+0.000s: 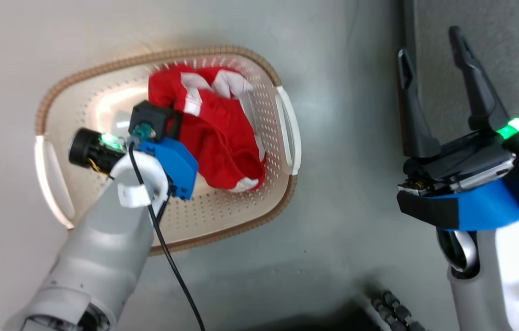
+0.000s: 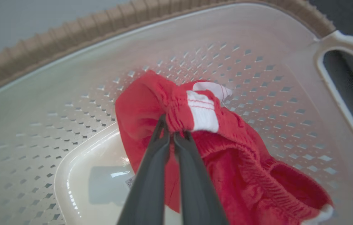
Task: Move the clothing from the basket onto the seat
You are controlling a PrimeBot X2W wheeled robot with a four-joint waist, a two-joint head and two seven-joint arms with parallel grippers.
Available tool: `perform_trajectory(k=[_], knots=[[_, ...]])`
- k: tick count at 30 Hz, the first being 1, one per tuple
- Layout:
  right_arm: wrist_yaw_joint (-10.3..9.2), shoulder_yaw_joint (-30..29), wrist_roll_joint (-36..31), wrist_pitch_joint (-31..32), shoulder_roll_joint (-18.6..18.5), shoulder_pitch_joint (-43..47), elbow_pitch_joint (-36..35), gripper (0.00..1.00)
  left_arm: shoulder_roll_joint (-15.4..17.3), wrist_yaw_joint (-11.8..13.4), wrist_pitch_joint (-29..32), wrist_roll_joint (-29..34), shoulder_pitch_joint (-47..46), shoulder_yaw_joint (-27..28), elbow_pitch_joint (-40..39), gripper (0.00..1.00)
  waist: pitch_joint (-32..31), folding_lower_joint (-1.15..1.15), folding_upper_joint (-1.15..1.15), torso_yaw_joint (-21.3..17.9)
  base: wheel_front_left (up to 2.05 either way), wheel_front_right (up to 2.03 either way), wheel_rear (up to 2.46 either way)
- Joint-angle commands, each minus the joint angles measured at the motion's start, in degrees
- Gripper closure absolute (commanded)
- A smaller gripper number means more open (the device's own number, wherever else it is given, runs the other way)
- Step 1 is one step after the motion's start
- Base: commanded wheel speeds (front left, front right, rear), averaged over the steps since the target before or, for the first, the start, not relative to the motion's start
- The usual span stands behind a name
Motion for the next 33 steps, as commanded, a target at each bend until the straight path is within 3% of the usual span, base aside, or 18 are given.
perform_trajectory(k=[1, 11, 21, 33], knots=[[0.01, 0.07, 0.32, -0.22, 0.09, -0.46, 0.18, 0.0, -0.09, -0.12, -0.28, -0.39, 0.66, 0.37, -0.4, 1.0, -2.54, 0.0, 0.0, 0.72, 0.0, 0.0, 0.0], [0.01, 0.51, 0.31, -0.06, 0.06, 1.39, 4.86, 0.0, -1.04, -2.69, -0.27, -1.23, 9.35, 0.34, -4.96, 1.0, -16.66, 0.0, 0.0, 3.62, 0.0, 0.0, 0.0], [0.01, 0.25, 1.28, 0.99, 0.05, 6.2, 8.45, 0.0, -1.8, -3.5, -0.28, -2.81, 17.23, -1.16, -10.27, 1.0, -31.71, 0.0, 0.0, 6.69, 0.0, 0.0, 0.0], [0.01, 0.05, 2.06, 3.78, 0.06, 13.07, 8.81, 0.0, -2.04, -3.45, -0.28, -9.53, 20.97, -8.89, -17.4, 1.0, -44.38, 0.0, 0.0, 10.4, 0.0, 0.0, 0.0]])
